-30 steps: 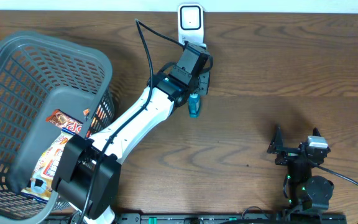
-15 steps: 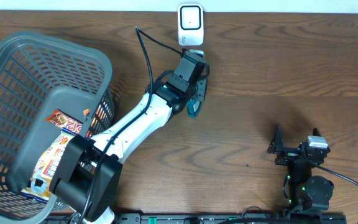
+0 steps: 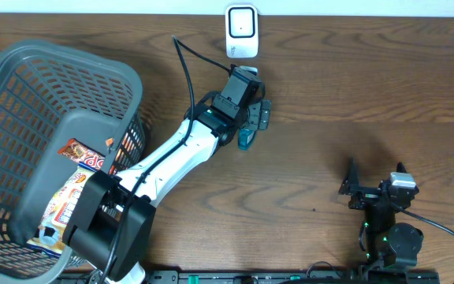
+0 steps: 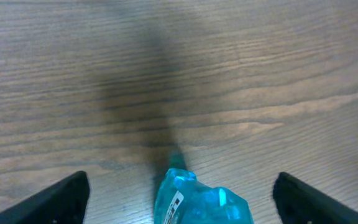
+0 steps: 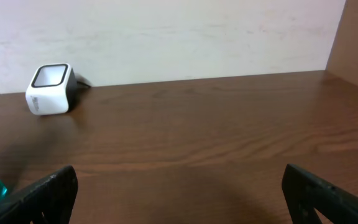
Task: Scan the item barcode
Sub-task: 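Carry the teal bottle to the scanner and set it down, then open the left gripper and withdraw it back to the basket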
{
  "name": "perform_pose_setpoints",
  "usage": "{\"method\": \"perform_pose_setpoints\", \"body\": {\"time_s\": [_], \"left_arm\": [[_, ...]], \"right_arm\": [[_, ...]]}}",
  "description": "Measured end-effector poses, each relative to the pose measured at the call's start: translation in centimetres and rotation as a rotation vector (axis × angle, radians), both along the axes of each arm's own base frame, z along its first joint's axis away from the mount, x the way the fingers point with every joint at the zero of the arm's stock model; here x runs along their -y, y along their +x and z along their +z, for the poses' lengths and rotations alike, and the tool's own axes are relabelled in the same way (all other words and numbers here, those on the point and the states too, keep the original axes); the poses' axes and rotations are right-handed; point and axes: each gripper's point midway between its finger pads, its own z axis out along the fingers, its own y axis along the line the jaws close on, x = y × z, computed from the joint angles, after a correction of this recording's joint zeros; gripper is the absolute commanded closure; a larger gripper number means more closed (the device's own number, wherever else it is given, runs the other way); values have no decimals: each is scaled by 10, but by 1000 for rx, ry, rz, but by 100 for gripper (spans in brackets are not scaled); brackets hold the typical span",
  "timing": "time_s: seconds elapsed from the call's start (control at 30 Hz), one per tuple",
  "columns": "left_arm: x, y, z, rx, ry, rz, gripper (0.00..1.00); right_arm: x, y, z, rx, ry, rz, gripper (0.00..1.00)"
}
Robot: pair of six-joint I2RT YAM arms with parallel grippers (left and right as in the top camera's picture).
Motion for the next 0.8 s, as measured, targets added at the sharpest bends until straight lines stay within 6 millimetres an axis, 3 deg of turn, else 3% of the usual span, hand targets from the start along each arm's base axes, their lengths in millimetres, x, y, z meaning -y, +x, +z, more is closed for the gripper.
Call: {"method": "perform_pose_setpoints", "body": {"time_s": [0.1, 0.2, 0.43, 0.6, 0.67, 0.7, 0.77, 0.8], "left_arm": [[0, 0, 5, 7, -6, 1, 1], [-1, -1, 24, 40, -29, 0, 1], [-9, -9, 101, 201, -89, -22, 0], [-39, -22, 157, 336, -55, 17, 3], [-57, -31, 173, 364, -31, 44, 13], [-66, -35, 176, 361, -19, 57, 23], [-88, -45, 171, 317, 26, 93, 55], [-98, -48, 166, 293, 54, 104, 65]], "right_arm": [[0, 0, 0, 0, 0, 0, 1], [0, 0, 0, 0, 0, 0, 1], [0, 0, 0, 0, 0, 0, 1], [0, 0, 0, 0, 0, 0, 1], [0, 0, 0, 0, 0, 0, 1], [0, 0, 0, 0, 0, 0, 1], [0, 0, 0, 0, 0, 0, 1], [0, 0, 0, 0, 0, 0, 1]]}}
